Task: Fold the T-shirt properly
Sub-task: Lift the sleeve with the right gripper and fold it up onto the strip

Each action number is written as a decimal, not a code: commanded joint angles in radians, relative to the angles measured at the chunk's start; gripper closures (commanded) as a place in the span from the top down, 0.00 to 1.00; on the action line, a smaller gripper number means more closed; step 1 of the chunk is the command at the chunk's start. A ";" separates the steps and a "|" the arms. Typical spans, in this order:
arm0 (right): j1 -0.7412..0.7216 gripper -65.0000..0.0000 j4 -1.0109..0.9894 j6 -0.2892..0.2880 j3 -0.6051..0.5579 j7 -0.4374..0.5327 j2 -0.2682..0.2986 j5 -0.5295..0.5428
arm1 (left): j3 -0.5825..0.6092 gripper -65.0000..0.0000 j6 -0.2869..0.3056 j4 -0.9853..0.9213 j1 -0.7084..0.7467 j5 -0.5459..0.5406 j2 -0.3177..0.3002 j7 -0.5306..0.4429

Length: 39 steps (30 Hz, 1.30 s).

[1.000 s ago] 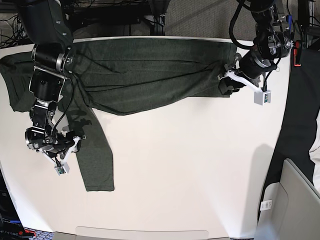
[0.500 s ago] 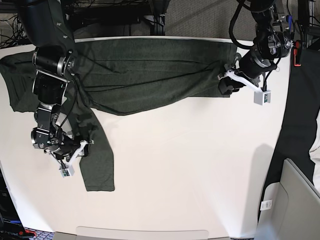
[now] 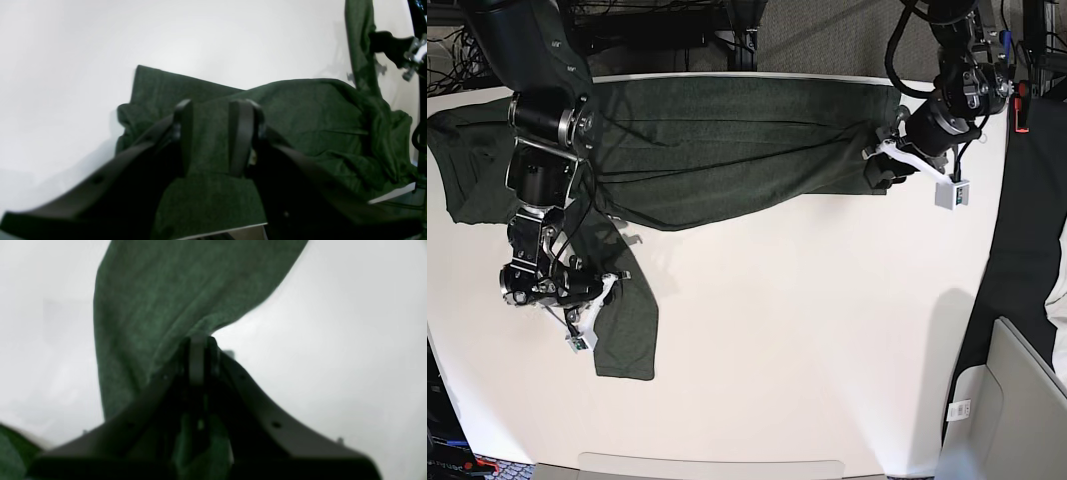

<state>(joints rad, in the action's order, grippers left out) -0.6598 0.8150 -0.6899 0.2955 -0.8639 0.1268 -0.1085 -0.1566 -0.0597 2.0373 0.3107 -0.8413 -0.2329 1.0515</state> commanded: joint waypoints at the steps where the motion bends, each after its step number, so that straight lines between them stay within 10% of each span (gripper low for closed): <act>1: 0.005 0.01 0.033 -0.008 -0.002 -0.054 0.012 0.006 | -0.005 0.28 0.004 0.018 -0.005 -0.013 -0.009 -0.004; 15: 0.131 0.01 0.442 -0.008 -0.006 -0.446 0.035 0.470 | -0.005 0.28 0.004 0.018 -0.005 -0.013 -0.010 -0.009; 24: 0.163 0.01 0.462 -0.008 -0.118 -0.499 0.027 0.689 | -0.005 0.28 0.004 0.018 -0.005 -0.013 -0.010 -0.009; 39: 0.035 0.02 0.462 -0.008 -0.138 -0.197 0.024 0.023 | -0.005 0.28 0.004 0.018 -0.006 -0.013 -0.010 -0.009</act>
<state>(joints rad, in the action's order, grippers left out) -0.5907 1.2629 -0.6998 0.1570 -1.0771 0.1425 -0.0868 -0.1574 -0.0597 2.0373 0.3099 -0.8417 -0.2352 1.0512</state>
